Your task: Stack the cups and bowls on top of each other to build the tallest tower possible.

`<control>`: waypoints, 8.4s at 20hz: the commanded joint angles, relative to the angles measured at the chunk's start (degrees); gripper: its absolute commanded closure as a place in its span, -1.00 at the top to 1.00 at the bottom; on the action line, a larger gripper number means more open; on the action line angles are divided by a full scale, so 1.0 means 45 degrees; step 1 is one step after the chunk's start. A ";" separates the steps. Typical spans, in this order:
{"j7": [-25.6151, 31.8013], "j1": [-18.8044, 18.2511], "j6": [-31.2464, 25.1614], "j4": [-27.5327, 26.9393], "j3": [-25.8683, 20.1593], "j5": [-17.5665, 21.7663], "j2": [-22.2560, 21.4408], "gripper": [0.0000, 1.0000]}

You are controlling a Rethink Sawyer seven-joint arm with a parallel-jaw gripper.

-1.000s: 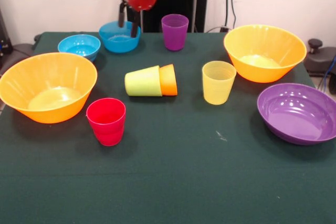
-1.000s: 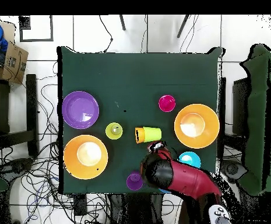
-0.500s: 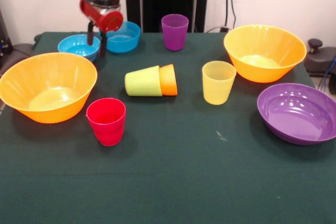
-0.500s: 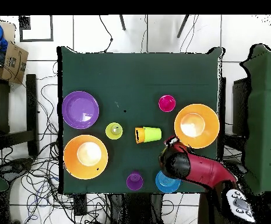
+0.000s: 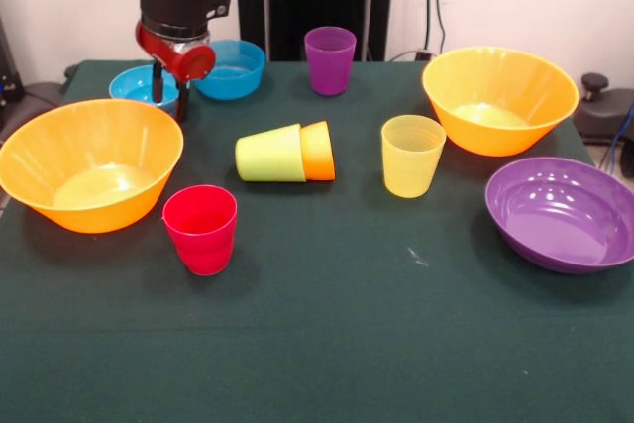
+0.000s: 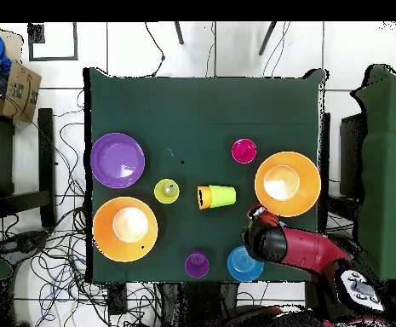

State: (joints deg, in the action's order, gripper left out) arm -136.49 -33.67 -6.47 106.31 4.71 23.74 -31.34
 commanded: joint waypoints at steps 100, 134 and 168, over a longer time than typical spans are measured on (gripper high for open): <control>0.0505 -0.2031 -0.2537 0.1911 -0.4130 0.3011 -0.2656 1.00; 0.1259 -0.2774 -0.2579 -0.0834 -0.5063 0.3543 -0.0476 1.00; 0.2636 -0.4868 -0.3410 0.0700 -0.5715 0.4632 -0.1523 1.00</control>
State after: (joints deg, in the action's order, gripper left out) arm -136.48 -55.92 -21.03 107.64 -15.94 39.54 -37.75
